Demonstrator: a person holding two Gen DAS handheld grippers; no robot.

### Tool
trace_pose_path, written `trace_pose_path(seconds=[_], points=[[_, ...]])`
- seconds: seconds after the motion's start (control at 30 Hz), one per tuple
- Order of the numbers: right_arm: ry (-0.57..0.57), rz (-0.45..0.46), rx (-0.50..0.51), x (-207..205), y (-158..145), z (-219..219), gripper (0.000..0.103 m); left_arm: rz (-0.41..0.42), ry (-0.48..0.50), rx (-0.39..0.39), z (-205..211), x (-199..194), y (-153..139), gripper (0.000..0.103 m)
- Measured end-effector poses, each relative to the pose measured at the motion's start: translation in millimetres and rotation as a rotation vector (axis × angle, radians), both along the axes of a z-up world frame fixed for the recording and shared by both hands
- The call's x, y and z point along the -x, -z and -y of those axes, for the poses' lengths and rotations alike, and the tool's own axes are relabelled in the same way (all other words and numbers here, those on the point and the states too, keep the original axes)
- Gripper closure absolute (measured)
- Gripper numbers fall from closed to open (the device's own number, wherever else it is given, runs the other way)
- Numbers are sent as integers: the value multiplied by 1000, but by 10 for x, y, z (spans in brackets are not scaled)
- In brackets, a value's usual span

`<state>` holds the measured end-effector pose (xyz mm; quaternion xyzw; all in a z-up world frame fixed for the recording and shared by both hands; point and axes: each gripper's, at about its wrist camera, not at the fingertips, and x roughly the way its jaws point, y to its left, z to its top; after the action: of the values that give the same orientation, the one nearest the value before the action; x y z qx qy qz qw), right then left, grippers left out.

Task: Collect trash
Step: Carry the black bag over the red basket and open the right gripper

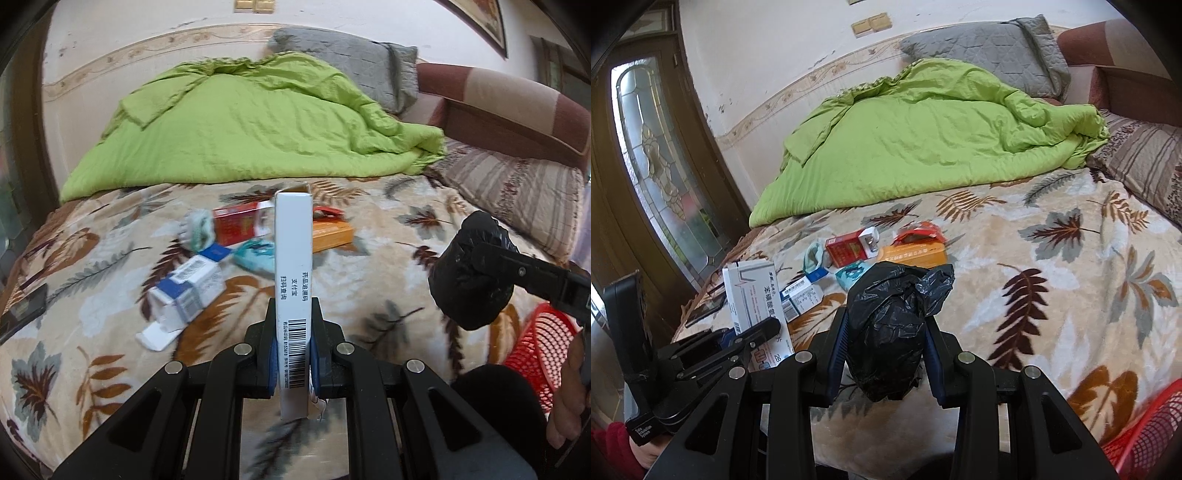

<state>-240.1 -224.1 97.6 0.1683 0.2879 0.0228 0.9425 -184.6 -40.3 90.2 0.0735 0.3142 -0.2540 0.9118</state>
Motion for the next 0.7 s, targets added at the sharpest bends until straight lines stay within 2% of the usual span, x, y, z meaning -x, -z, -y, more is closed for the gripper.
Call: trace_pose_path(seconds=[0.17, 0.33, 0.47, 0.6, 0.7], points=[[77, -4, -20, 277, -83, 337, 63, -13, 130, 17, 369, 129, -82, 91], [238, -37, -59, 821, -65, 892, 63, -51, 291, 34, 879, 301, -141, 91], [393, -76, -87, 1383, -5, 1339, 63, -109, 436, 53, 1338, 522, -181, 91], [511, -112, -82, 1846, 50, 1662, 63, -166, 597, 53, 1804, 827, -204, 91], [591, -136, -117, 2133, 132, 1888, 63, -209, 700, 40, 2105, 1065, -176, 91]])
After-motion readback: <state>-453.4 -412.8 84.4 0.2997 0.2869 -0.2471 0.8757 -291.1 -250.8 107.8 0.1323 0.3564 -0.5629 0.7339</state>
